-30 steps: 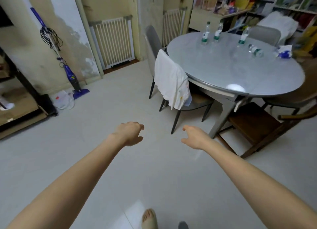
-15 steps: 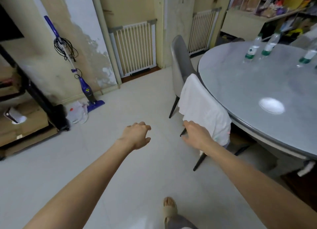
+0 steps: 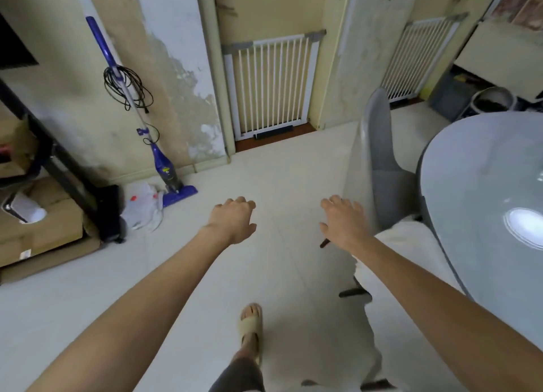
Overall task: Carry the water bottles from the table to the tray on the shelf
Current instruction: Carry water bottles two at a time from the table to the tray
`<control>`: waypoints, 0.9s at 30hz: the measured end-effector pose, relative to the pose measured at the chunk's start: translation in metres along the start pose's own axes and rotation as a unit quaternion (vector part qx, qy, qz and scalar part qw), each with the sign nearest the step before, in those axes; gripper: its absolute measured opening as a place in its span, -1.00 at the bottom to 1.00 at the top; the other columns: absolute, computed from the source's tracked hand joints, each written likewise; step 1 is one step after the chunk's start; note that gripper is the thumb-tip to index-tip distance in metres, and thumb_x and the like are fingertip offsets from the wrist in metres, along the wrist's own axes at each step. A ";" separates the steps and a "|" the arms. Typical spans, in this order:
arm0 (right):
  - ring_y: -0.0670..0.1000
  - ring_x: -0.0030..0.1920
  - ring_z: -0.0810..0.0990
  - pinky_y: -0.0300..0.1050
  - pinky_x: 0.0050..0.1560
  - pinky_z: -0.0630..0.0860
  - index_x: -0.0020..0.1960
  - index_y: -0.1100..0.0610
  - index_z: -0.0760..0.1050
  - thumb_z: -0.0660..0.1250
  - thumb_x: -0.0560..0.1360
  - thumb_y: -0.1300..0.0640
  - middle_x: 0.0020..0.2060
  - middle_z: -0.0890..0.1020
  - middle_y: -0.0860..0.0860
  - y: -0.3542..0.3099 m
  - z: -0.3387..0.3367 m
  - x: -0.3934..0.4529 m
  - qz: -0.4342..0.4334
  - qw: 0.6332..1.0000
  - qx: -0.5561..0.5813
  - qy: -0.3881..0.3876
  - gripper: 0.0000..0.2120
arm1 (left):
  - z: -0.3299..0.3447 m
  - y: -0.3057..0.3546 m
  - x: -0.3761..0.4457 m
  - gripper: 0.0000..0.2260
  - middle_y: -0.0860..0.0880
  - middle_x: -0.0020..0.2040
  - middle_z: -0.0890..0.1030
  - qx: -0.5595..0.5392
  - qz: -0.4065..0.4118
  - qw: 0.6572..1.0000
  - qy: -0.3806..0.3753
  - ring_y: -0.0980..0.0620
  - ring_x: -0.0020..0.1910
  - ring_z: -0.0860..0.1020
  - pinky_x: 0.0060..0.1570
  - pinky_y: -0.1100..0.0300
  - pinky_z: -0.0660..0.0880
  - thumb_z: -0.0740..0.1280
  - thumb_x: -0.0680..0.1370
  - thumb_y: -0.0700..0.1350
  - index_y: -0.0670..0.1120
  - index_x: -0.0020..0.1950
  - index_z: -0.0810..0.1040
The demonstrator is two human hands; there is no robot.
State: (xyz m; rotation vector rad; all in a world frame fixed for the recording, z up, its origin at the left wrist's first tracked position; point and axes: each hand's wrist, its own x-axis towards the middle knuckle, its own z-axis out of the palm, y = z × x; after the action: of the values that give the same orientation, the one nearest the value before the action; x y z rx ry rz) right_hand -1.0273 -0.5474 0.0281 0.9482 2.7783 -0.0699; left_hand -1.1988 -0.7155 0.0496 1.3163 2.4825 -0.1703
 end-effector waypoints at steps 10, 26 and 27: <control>0.14 0.35 0.37 0.11 0.40 0.20 0.40 0.12 0.29 0.16 0.59 0.02 0.34 0.40 0.09 0.035 -0.068 0.239 0.070 0.997 0.005 -0.036 -0.59 | -0.115 -0.020 0.272 -0.59 -0.12 0.28 0.49 0.077 0.110 0.991 -0.017 -0.14 0.25 0.47 0.14 0.01 0.43 0.22 0.60 0.02 -0.09 0.42 0.35; 0.14 0.34 0.37 0.08 0.39 0.22 0.39 0.14 0.31 0.13 0.61 0.08 0.33 0.42 0.12 0.225 -0.127 0.619 0.167 0.985 0.019 -0.034 -0.63 | -0.256 0.053 0.700 -0.71 -0.11 0.25 0.48 0.140 0.170 0.973 0.068 -0.13 0.22 0.46 0.14 0.00 0.41 0.19 0.62 -0.01 -0.10 0.28 0.42; 0.14 0.34 0.37 0.08 0.38 0.23 0.39 0.14 0.31 0.13 0.61 0.08 0.33 0.42 0.12 0.239 -0.130 0.639 0.176 0.984 0.020 -0.034 -0.63 | -0.262 0.059 0.725 -0.72 -0.10 0.25 0.48 0.143 0.177 0.972 0.067 -0.12 0.21 0.47 0.12 0.01 0.41 0.19 0.62 -0.01 -0.10 0.27 0.43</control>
State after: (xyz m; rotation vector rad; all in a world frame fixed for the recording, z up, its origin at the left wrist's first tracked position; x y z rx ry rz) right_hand -1.3983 0.0398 0.0275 1.4031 2.5127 -0.1013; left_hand -1.5886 -0.0474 0.0537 1.9219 2.3414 -0.3746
